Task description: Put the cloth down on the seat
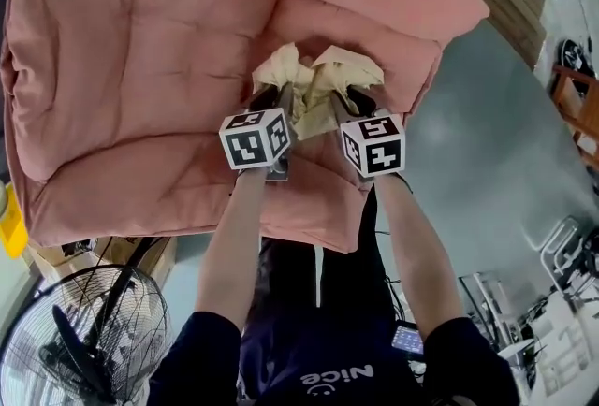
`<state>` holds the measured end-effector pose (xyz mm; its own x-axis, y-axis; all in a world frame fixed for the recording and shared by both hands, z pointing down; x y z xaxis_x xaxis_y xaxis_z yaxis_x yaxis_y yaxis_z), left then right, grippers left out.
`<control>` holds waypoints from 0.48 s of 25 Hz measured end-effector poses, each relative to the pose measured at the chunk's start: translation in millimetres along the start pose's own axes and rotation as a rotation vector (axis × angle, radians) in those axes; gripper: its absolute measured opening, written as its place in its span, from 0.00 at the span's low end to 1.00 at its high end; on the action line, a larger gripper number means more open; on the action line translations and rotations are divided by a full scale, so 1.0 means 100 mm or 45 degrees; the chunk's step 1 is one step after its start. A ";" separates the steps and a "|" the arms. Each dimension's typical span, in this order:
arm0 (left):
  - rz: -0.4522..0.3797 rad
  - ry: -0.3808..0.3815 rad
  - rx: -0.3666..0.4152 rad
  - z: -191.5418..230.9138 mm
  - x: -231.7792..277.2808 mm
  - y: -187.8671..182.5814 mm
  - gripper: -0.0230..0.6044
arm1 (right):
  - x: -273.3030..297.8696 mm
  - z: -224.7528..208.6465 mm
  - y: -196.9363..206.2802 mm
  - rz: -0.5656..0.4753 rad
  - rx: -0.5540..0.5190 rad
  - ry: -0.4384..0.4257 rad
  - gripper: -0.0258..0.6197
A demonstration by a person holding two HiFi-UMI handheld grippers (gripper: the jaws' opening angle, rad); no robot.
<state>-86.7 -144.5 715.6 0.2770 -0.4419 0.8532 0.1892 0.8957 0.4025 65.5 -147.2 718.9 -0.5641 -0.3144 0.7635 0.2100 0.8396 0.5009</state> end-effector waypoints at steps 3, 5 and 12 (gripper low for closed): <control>0.025 -0.002 -0.048 0.00 0.12 0.06 0.19 | 0.08 -0.06 0.06 0.020 0.014 0.000 0.18; 0.035 -0.024 -0.040 0.01 0.16 0.08 0.19 | 0.13 -0.08 0.08 0.033 0.016 -0.006 0.18; 0.065 -0.044 0.089 -0.03 0.20 0.08 0.19 | 0.21 -0.06 0.09 0.067 -0.005 0.020 0.18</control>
<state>-76.6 -146.0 734.8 0.2519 -0.3946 0.8837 0.1088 0.9189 0.3793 59.9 -149.1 741.5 -0.5400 -0.2769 0.7948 0.2421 0.8534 0.4617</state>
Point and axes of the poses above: the fingertips, and each gripper's own axes: x forward along the fingers, z to its left, y out of its underside, the point moved 5 cm from there along -x, backward along the fingers, and after that the axes turned 3 degrees about -y, right-handed, at the moved point
